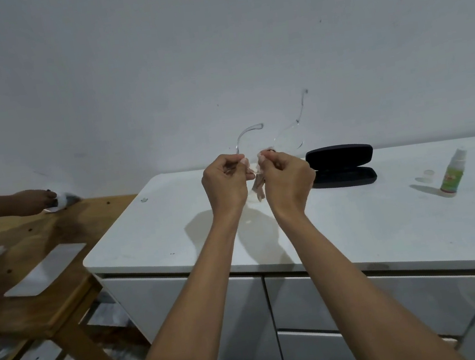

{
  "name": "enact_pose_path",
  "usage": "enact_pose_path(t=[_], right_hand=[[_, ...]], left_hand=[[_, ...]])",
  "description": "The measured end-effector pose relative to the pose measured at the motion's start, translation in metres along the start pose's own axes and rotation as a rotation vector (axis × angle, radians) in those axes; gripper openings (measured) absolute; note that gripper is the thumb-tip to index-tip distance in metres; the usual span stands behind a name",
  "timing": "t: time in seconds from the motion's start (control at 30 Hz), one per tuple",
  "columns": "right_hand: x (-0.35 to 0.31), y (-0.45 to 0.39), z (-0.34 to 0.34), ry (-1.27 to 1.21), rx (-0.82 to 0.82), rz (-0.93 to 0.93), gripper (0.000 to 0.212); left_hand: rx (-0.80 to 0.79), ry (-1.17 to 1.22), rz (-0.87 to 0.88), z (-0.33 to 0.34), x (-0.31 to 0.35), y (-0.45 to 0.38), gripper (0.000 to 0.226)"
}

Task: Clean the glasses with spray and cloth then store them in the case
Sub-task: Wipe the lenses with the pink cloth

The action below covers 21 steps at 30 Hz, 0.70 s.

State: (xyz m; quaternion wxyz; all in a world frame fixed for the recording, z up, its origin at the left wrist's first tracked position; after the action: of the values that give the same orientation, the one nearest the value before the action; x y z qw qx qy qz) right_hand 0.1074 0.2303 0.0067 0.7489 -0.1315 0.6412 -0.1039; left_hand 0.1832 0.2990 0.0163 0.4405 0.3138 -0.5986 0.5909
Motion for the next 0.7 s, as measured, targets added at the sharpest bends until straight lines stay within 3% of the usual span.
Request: enact_pose_path(t=[0.17,0.37,0.53,0.7], right_hand=[[-0.002,0.001,0.010,-0.100,0.093,0.040,0.014],[-0.001,-0.007,0.014,-0.382,-0.013,0.412,0.010],[0.000,-0.014,0.005,-0.351,-0.232,0.388,0.011],[-0.003,-0.018,-0.004,-0.170,-0.411,0.316,0.008]], left_hand=[[0.032,0.020,0.064,0.005,0.007,0.011,0.002],[0.026,0.005,0.092,0.010,0.009,0.016,0.001],[0.010,0.004,0.094,0.000,0.005,0.006,0.002],[-0.036,-0.039,0.084,-0.012,-0.006,-0.007,0.006]])
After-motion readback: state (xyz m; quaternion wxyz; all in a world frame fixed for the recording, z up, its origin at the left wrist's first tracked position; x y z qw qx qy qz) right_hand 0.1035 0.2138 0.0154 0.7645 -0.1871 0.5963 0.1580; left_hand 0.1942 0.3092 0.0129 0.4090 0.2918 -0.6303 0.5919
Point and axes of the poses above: each hand's wrist, its own y-axis away from the middle knuckle, its own z-axis out of the palm, x = y × z, the point moved 1 cm from there along -y, towards the middle knuckle, and after that the axes turned 13 degrees about x, right-handed, at the moved point
